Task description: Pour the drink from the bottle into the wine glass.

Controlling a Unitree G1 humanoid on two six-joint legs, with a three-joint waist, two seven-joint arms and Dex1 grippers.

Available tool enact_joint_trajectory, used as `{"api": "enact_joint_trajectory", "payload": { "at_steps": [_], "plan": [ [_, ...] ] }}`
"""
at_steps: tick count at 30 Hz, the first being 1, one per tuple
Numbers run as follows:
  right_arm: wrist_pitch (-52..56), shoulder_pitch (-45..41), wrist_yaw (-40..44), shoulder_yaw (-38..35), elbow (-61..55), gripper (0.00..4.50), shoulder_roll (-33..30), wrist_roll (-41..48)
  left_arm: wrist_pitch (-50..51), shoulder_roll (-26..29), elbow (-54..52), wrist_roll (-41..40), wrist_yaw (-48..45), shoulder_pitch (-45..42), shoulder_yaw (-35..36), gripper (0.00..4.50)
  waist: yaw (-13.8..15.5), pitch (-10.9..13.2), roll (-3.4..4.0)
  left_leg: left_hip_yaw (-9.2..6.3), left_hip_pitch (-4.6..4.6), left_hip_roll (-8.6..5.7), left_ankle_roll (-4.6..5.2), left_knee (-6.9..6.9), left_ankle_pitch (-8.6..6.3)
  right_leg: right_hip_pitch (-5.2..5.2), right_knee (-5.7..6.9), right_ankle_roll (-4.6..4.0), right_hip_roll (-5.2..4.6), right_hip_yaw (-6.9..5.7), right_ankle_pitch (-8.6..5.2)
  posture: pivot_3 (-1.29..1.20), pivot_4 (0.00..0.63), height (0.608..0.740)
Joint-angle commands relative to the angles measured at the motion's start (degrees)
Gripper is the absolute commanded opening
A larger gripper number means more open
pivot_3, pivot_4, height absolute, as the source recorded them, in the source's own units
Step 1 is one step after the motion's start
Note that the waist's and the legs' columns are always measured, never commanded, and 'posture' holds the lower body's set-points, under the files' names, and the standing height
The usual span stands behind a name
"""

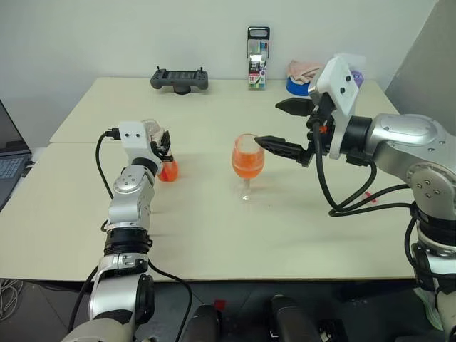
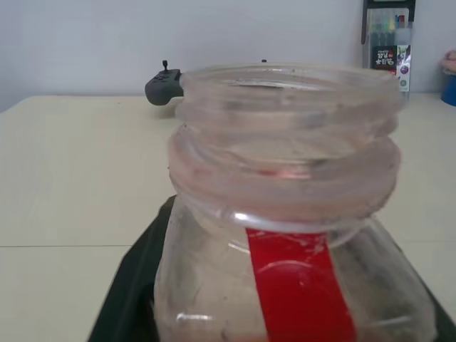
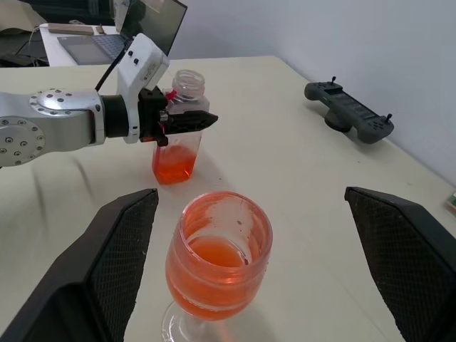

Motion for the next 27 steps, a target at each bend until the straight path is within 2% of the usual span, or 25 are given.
{"api": "enact_joint_trajectory", "payload": {
  "at_steps": [1,4,21,27],
  "plan": [
    [-1.92,0.38,1.29,-0.46,-1.46,4.50,-0.73,-1.18,0.57,0.43,-3.04,0.10,0.31,0.39,0.32,3.60,0.01,0.00,0.00,0.00,-0.01,0.00,0.00,0.00,0.00,0.00,-0.01,0.00,0.00,0.00,0.00,0.00,0.150,0.740],
    [-1.93,0.85,1.81,-1.01,-1.72,4.50,-0.48,-1.31,1.69,0.50,-4.38,0.01,0.33,0.88,0.17,4.49,0.01,0.00,0.00,0.01,-0.01,-0.02,0.00,0.00,0.00,0.01,-0.02,0.00,-0.01,0.01,0.00,0.00,0.150,0.740],
    [-3.23,2.27,3.53,-1.25,-1.24,4.50,-0.76,-2.59,5.35,1.16,-9.50,0.61,-0.77,3.00,-0.35,4.49,0.01,0.00,0.00,0.01,-0.02,-0.01,0.00,-0.02,0.00,0.02,-0.09,0.01,-0.01,0.00,-0.01,0.00,0.150,0.740],
    [-3.78,3.01,4.36,-1.81,-0.81,4.50,-1.78,-3.65,12.49,2.82,-19.60,-1.46,-2.77,6.99,0.57,4.49,-0.09,0.00,0.00,0.02,-0.04,0.01,0.00,-0.09,0.00,0.02,-0.25,0.01,-0.01,0.01,-0.01,0.00,0.150,0.740]
  ]
}}
